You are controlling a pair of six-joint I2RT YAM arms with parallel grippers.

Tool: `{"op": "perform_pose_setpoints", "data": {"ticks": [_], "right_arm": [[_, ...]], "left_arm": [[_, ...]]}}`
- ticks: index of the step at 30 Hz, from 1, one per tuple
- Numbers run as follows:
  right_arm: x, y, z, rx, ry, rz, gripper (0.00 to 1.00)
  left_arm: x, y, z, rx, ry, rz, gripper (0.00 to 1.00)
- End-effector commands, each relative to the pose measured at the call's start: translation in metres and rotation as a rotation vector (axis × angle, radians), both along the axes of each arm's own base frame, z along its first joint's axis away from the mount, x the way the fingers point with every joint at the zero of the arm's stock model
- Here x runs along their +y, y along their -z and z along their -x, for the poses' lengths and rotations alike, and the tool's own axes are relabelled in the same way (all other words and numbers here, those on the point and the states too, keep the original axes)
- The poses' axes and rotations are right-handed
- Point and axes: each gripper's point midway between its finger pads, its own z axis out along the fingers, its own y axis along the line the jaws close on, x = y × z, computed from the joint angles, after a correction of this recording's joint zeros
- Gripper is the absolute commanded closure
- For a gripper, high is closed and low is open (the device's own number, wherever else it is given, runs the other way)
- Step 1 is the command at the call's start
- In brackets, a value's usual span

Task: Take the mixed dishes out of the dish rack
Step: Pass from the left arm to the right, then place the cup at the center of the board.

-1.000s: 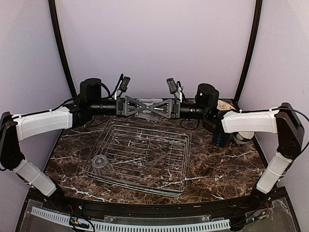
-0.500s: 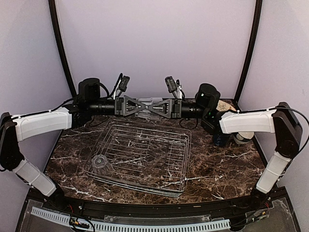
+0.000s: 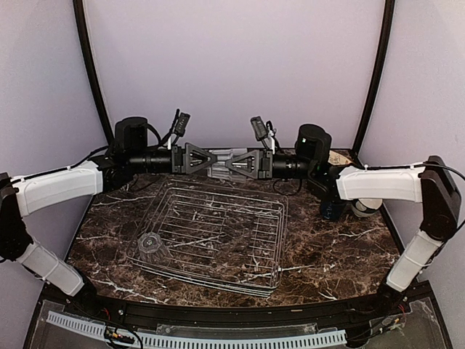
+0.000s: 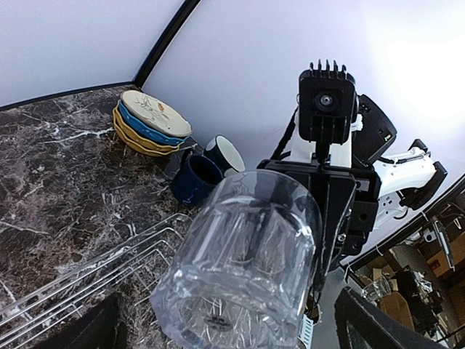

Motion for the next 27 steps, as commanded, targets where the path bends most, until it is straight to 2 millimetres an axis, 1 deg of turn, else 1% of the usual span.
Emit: {"op": "perform_pose_setpoints", "data": {"ticks": [1,5,8,10,12,16,18,22,24,25,27], "right_arm": [[-0.014,-0.015,-0.005,-0.078,0.079,0.017,1.0],[-0.028,-0.006,-0.024,-0.092,0.211,0.132,1.0],[-0.045,0.003,-0.035,-0.105,0.33,0.246,1.0],[-0.059,0.004,-0.043,-0.122,0.415,0.302,1.0],[-0.075,0.0,-0.05,-0.148,0.506,0.352,1.0],[-0.108,0.012,-0.067,-0.142,0.658,0.509,1.0],[-0.12,0.017,-0.074,-0.148,0.701,0.585,1.0],[-0.149,0.02,-0.088,-0.192,0.824,0.752,1.0],[-0.164,0.027,-0.092,-0.203,0.867,0.848,1.0],[-0.17,0.027,-0.095,-0.21,0.894,0.884,1.0],[-0.184,0.036,-0.101,-0.206,0.935,0.973,1.0]], "left_arm": [[0.013,-0.018,-0.001,-0.082,-0.066,-0.023,0.01],[0.019,-0.018,-0.003,-0.101,-0.106,-0.049,0.01],[0.021,-0.019,-0.004,-0.109,-0.116,-0.055,0.01],[0.022,-0.019,-0.004,-0.112,-0.12,-0.055,0.01],[0.022,-0.018,-0.004,-0.108,-0.119,-0.057,0.01],[0.021,-0.016,-0.004,-0.1,-0.115,-0.056,0.01],[0.02,-0.016,-0.005,-0.099,-0.113,-0.056,0.01],[0.02,-0.013,-0.005,-0.092,-0.112,-0.059,0.01],[0.019,-0.013,-0.005,-0.09,-0.11,-0.056,0.01],[0.019,-0.013,-0.005,-0.089,-0.109,-0.056,0.01],[0.018,-0.012,-0.005,-0.086,-0.106,-0.056,0.01]]}}
